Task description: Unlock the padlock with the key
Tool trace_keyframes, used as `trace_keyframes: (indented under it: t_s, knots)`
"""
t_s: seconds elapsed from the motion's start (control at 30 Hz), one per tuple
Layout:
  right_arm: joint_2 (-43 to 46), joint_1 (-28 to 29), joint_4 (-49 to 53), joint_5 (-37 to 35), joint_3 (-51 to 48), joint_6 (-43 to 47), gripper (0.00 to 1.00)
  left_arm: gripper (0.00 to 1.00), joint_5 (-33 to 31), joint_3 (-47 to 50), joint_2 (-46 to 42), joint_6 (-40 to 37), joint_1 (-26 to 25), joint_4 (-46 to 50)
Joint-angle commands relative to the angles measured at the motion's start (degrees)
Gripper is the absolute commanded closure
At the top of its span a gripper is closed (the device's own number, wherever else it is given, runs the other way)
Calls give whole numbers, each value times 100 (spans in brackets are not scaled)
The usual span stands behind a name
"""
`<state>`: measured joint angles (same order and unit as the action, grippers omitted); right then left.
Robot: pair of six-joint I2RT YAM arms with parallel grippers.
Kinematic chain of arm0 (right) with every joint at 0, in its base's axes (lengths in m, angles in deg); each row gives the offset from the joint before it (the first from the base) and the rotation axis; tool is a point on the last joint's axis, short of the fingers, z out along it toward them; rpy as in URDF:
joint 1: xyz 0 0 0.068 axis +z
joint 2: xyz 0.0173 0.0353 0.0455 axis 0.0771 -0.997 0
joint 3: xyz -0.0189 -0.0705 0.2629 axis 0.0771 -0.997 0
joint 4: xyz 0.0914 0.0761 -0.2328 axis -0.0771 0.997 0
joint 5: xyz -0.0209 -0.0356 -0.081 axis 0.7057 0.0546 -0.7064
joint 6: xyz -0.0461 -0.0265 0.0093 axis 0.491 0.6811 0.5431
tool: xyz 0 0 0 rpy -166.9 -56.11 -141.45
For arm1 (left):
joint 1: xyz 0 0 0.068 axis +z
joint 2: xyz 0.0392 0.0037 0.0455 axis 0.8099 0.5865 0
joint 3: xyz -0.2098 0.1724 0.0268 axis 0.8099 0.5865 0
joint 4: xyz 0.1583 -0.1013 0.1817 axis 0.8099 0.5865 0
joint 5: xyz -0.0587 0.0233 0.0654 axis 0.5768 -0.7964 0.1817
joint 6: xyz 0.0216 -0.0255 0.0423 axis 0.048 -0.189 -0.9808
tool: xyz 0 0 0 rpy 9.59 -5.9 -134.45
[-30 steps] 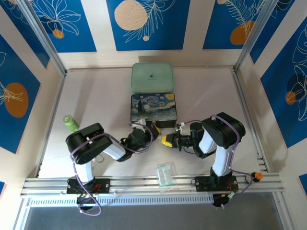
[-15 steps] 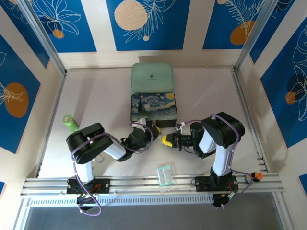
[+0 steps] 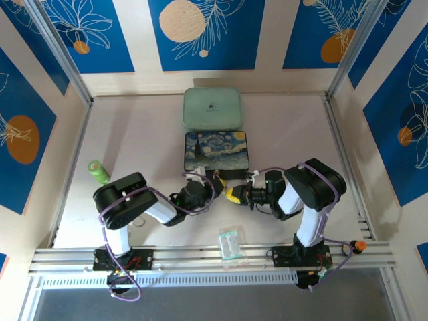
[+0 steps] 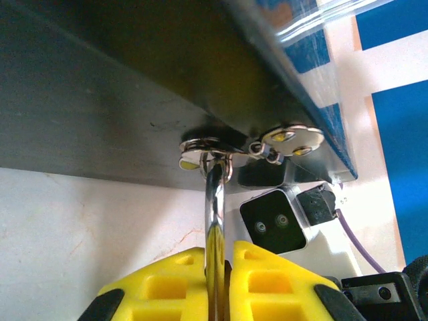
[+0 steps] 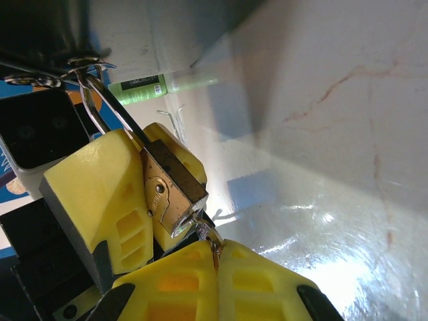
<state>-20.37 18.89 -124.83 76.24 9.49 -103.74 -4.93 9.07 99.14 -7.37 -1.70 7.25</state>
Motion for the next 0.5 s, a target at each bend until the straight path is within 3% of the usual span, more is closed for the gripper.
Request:
trace_keyframes:
  t_s: [0.0, 0.47]
  knots:
    - [130, 15, -132, -456, 178, 94, 100, 100, 520, -166, -75, 84, -254, -213]
    - [112, 114, -313, -643, 307, -96, 100, 100, 448, -235, -29, 205, -389, -319]
